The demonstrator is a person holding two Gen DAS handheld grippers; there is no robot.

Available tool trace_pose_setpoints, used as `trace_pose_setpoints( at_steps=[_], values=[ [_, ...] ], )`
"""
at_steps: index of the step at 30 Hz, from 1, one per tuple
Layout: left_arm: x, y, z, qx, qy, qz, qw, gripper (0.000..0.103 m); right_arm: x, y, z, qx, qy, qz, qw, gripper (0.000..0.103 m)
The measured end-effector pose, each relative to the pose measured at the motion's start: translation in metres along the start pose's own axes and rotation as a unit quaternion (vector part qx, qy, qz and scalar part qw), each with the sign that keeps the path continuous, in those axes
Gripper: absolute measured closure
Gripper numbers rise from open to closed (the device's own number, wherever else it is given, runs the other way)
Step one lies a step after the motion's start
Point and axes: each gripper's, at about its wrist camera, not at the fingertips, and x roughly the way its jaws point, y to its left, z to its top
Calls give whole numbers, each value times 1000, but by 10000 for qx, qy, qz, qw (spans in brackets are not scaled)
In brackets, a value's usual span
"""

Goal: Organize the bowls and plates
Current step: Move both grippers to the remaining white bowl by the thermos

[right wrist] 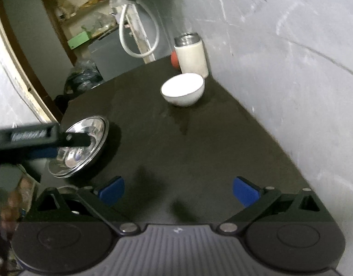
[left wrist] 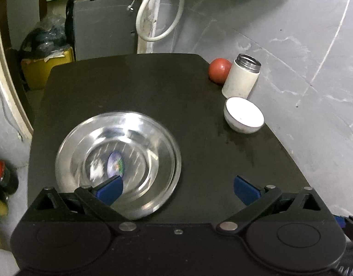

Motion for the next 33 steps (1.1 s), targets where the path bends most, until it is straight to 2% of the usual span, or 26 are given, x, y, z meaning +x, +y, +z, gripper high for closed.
trace_pose_setpoints(
  at_steps=[3,10,14,18,33],
  values=[
    [22,-7,16,48,130,138,9998,1,13,-4,5,29,-15,-16,10000,0],
    [66,-23,57,309,109,158,9993,1,42,-29,27,682,-210,29,9974,0],
    [90,-30,81,382,76,74,9992,1,64,-43,42,1218,-302,234,9918,0],
    [114,-39,98,473,117,44,9988,1,88,-48,56,1179,-237,159,9926,0],
    [162,-57,115,681,372,-23,9970,1,127,-47,82,1544,-586,-136,9862,0]
  ],
)
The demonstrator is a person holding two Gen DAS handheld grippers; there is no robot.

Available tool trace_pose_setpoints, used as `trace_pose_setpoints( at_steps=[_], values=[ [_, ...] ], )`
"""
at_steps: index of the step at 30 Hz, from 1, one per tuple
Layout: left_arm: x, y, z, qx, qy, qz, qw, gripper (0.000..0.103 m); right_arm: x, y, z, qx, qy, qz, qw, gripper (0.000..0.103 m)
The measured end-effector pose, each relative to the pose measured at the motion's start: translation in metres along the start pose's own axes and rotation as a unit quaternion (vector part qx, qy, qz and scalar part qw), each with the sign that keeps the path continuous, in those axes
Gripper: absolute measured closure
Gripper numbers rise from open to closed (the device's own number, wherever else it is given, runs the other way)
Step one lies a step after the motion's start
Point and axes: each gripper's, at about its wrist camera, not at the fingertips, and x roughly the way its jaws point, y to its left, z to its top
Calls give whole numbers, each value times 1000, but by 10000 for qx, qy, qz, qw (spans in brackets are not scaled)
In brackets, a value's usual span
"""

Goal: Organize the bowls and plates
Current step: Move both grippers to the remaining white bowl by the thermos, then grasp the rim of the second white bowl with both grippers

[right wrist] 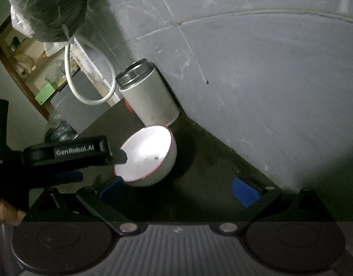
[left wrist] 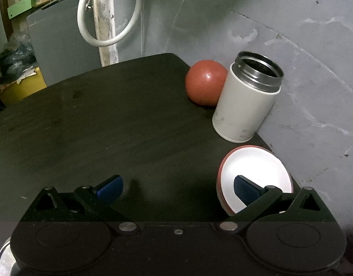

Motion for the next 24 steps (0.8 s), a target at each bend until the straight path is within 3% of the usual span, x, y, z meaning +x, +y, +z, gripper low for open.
trace_pose_setpoints(
  at_steps=[13,16,20,24],
  values=[
    [13,4,0,-99,132,-108,9998,1,21,9,9,-108,-76,-152,9998,4],
    [14,1,-1,-43,151,-106,9998,2,23,10,9,-190,-91,-154,9997,9],
    [18,0,-1,-94,249,-155,9995,10,25,11,10,-277,-77,-110,9995,21],
    [18,-3,-2,-76,201,-168,9996,17,27,13,11,-373,-62,-60,9993,27]
  ],
)
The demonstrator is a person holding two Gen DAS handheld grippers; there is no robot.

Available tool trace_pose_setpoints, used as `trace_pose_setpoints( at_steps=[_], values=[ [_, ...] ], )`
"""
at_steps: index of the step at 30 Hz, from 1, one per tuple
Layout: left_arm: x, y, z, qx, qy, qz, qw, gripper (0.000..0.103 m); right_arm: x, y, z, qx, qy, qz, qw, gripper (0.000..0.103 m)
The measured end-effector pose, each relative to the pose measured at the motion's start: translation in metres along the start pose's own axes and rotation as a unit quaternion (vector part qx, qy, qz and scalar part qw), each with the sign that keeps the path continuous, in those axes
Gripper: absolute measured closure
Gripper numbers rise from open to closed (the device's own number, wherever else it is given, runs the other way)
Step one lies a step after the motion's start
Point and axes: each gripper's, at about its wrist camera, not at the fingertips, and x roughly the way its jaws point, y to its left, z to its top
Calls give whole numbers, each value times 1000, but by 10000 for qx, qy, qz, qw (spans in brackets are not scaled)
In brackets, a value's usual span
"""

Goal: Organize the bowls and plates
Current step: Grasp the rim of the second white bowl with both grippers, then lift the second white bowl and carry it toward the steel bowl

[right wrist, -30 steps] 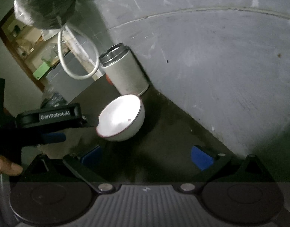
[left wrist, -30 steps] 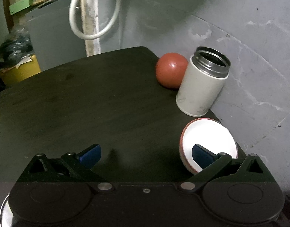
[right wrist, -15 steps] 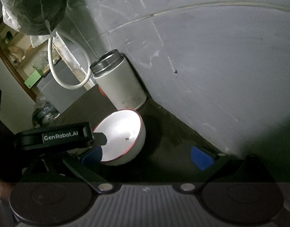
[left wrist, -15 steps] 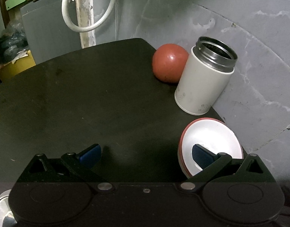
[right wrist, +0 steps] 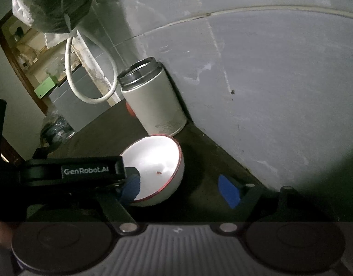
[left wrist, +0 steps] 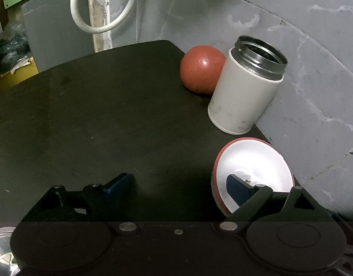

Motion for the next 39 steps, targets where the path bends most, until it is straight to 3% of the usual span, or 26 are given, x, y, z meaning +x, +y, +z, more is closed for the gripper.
trace_pose_setpoints(
  at_steps=[5,11,13,17,23,29,39],
  values=[
    [-2,0,1,86,-67,-155,9998,33,1,-2,0,-41,-7,79,10000,43],
    [-4,-5,0,191,-172,-482,9985,61,4,-2,3,-55,42,120,9999,44],
    [-3,-8,0,233,-183,-568,9979,66,6,0,3,-80,44,147,9999,44],
    [-2,-11,-1,229,-179,-694,9972,77,8,0,4,-84,108,252,9996,55],
    [-2,-9,-5,113,-208,-902,9956,91,11,2,9,-193,260,411,9986,59],
    [-9,-5,-9,-29,-202,-949,9953,92,8,4,9,-298,359,420,9980,69],
    [-46,0,-21,23,-446,-1033,9936,92,-27,18,-2,-412,176,468,9979,69]
  ],
)
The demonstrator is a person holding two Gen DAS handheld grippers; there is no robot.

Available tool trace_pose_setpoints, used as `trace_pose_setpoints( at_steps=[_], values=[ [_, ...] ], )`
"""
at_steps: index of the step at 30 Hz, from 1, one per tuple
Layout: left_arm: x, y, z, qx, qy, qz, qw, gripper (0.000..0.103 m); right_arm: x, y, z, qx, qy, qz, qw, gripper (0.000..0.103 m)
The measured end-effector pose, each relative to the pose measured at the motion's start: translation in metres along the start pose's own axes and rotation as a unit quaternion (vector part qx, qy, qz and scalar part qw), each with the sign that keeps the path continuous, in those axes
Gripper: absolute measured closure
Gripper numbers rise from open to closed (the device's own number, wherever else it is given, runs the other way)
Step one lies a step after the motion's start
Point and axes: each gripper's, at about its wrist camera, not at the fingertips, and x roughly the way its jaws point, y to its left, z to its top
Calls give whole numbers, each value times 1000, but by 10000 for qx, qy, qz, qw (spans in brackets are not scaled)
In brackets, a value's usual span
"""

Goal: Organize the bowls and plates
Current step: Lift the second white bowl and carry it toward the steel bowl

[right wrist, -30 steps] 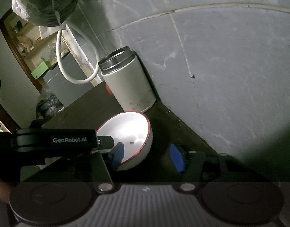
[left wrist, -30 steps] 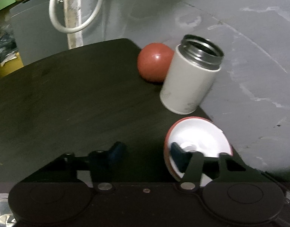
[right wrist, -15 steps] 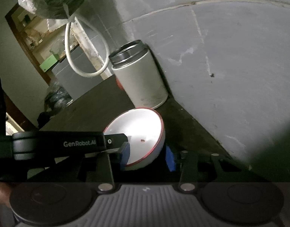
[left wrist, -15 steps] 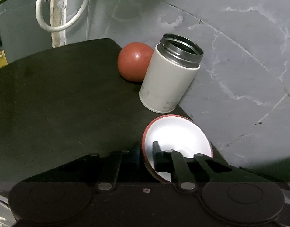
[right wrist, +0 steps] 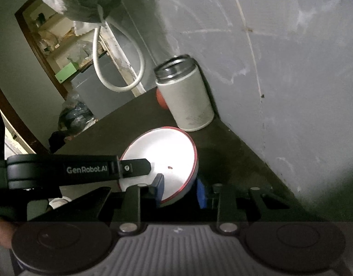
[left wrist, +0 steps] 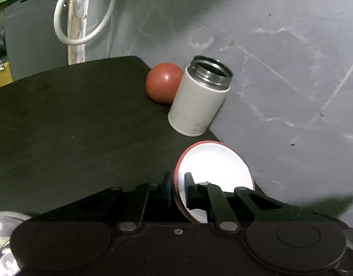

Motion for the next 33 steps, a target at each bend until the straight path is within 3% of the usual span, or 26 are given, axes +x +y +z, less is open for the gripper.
trace_pose_setpoints(
  at_steps=[19,33],
  values=[
    [-137,-1,-55,-16,-589,-222,9980,92,-117,72,-44,-222,-580,48,9981,69],
    [-212,15,-112,-305,-723,-307,9964,92,-175,122,-99,-469,-593,116,9971,69]
  ],
)
